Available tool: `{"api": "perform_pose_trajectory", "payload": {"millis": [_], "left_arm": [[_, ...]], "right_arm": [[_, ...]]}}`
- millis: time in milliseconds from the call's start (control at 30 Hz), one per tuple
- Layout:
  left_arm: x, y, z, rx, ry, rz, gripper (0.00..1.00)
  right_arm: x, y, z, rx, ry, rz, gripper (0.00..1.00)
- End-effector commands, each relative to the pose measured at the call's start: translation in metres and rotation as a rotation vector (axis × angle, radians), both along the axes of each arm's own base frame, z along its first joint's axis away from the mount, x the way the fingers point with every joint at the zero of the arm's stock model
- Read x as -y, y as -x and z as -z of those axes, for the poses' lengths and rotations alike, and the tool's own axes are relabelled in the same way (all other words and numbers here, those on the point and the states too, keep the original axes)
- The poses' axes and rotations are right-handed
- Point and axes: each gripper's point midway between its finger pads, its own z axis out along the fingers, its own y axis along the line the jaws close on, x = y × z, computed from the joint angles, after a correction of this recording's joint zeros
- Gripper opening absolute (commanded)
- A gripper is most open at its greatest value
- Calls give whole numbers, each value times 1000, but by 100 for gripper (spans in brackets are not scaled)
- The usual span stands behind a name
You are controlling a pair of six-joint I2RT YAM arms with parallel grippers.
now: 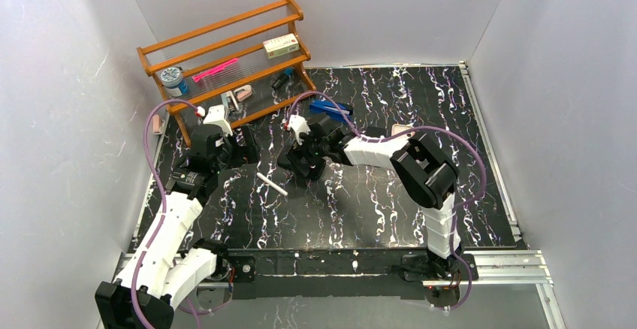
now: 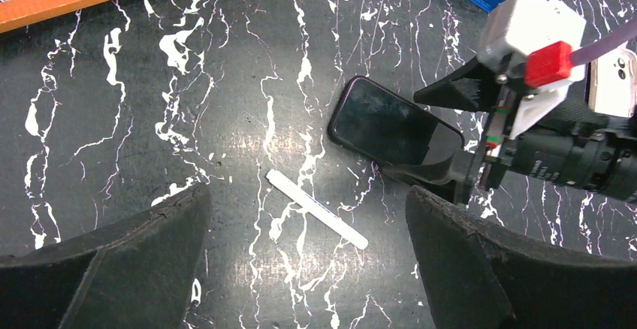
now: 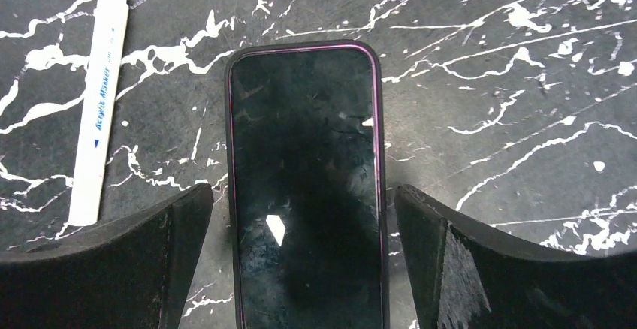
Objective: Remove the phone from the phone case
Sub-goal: Pick up the phone at the center of the board.
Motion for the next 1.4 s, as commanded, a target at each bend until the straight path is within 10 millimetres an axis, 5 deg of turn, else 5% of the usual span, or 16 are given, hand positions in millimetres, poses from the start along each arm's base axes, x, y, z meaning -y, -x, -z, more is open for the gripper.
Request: {"api": "perform_pose_trajectory", "payload": {"millis": [0,400,567,833,1100,1367], "left_arm": [[-6,4,-1,7,-20,-12,98],[-2,4,1,3,0,0,98],[3,3,8,-32,35,0,98],[23,10,20,-97,183,2,98],[65,12,41,-225,395,91,98],[95,1,46,-247,554,105,98]], "right_arm": [[0,-11,6,51,70,1,99],[21,38,41,6,317,-62,98],[30,53,47,-53,360,-31,81],[34,58,23,-113,245,154,45],[30,61,-17,-233,-21,413,17],[26,66,-39,-379,-342,559,3]]}}
